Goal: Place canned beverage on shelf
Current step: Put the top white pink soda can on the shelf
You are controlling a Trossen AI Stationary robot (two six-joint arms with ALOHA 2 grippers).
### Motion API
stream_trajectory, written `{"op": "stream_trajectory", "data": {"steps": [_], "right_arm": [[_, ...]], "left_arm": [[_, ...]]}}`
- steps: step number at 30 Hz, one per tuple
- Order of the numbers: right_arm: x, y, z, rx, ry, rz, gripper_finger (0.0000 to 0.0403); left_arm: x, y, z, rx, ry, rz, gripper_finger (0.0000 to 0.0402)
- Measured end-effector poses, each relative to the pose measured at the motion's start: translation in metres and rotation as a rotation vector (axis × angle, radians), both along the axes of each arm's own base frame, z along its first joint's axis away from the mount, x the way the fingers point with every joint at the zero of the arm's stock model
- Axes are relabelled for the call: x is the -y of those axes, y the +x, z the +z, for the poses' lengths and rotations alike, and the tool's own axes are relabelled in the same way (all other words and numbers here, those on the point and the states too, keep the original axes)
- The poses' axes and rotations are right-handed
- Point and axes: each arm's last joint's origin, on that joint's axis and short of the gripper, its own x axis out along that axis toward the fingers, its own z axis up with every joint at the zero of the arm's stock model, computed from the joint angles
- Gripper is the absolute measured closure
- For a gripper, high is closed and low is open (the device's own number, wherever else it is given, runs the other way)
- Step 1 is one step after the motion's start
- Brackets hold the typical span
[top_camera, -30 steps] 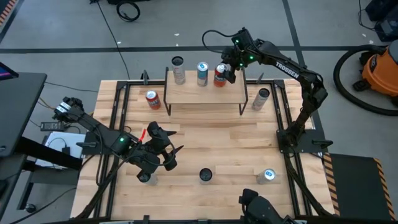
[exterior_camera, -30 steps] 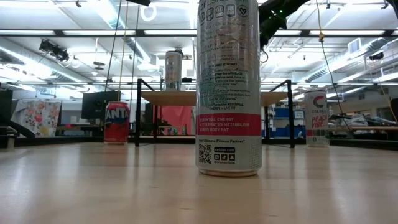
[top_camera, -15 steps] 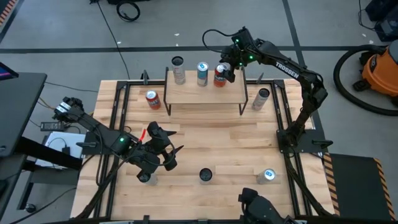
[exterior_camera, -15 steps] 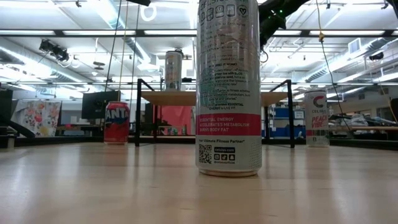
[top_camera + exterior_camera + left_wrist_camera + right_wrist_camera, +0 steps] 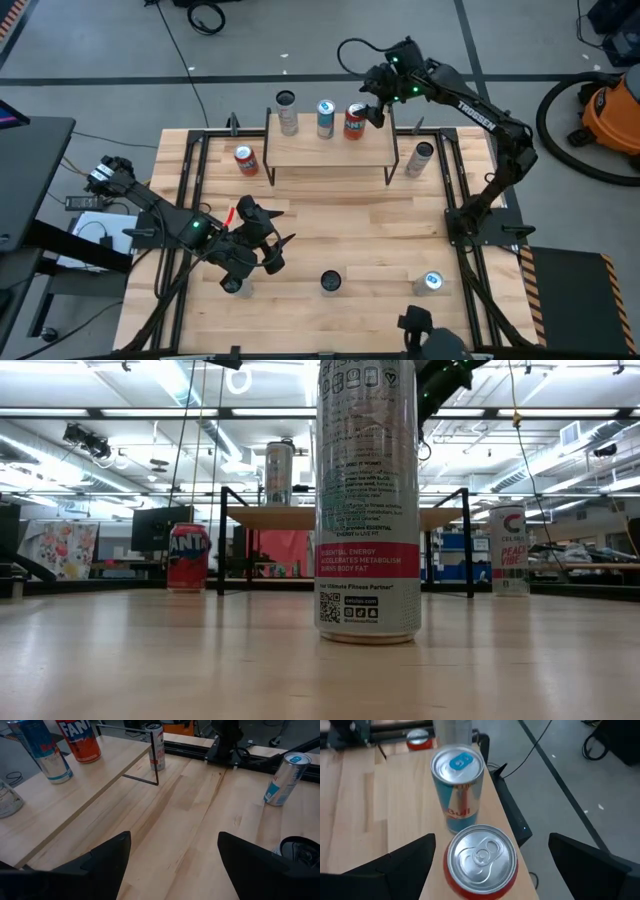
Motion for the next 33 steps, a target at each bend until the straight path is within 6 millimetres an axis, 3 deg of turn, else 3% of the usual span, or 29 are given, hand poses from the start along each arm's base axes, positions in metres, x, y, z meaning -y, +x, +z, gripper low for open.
{"op": "stream_trajectory", "data": {"steps": [20, 33], "right_arm": [[-0.034, -0.037, 0.023, -0.082, 0.078, -0.207, 0.0009], [-0.052, -0.066, 0.027, -0.229, 0.104, -0.481, 0.0009]], "left_arm": [[0.000, 0.000, 0.000, 0.000, 0.000, 0.000, 0.0091], [0.000, 0.000, 0.000, 0.000, 0.000, 0.000, 0.0091]]}}
